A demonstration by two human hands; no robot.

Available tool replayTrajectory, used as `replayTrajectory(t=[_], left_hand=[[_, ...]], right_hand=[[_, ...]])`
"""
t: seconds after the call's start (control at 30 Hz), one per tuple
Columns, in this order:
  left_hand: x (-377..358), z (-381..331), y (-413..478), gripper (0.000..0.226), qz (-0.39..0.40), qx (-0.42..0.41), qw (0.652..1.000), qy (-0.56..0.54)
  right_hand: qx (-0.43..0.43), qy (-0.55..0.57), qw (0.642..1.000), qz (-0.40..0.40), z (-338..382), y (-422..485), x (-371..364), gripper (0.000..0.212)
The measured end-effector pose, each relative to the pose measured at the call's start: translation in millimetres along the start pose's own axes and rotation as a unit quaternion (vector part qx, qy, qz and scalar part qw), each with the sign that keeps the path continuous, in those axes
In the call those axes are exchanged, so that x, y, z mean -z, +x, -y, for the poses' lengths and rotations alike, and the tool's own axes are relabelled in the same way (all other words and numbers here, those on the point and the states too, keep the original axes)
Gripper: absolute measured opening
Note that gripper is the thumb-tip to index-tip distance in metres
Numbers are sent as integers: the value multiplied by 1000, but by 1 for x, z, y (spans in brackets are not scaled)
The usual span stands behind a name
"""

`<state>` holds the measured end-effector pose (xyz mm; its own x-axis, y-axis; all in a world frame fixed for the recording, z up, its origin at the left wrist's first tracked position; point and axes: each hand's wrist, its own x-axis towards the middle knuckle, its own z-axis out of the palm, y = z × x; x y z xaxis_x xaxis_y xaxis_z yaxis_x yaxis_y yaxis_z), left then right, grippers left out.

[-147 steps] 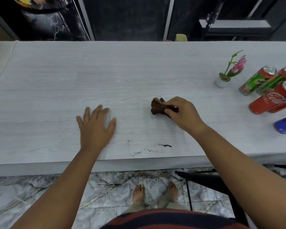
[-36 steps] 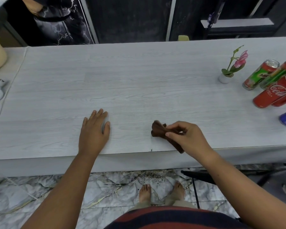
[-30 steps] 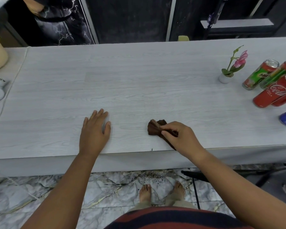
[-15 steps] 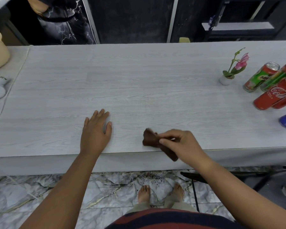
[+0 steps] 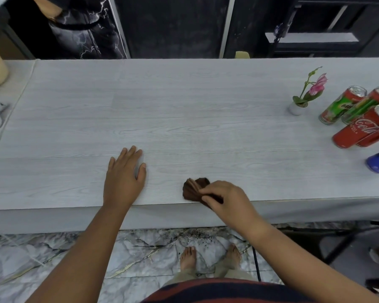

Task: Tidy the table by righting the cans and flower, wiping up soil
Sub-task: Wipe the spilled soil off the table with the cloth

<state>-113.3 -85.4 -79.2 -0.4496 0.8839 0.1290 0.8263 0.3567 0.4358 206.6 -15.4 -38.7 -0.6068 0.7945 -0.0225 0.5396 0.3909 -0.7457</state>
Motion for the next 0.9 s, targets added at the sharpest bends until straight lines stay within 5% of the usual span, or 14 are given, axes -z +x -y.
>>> replayTrajectory(t=[0.1,0.23,0.47,0.63,0.77,0.9], left_hand=[[1,-1,0,51,3,2,1000,-1],[0,-3,-1,51,9,4,1000,3],[-18,-27,-15,39,-51,7,998,21],[-32,-56,-14,36,-50,-104,993,-13],[-36,-98,1,56,58,-119,987,-91],[-45,-134,25,84,230,-145,945,-180]], right_hand=[[-90,129,987,26,-1,1,6,18],[-153,254,952,-80,-13,29,37,19],[-101,88,989,-60,-37,51,65,22],[-70,20,992,-101,-45,26,59,39],[-172,-25,975,-141,-52,-1,57,65],[-146,-155,972,-99,-59,-9,49,69]])
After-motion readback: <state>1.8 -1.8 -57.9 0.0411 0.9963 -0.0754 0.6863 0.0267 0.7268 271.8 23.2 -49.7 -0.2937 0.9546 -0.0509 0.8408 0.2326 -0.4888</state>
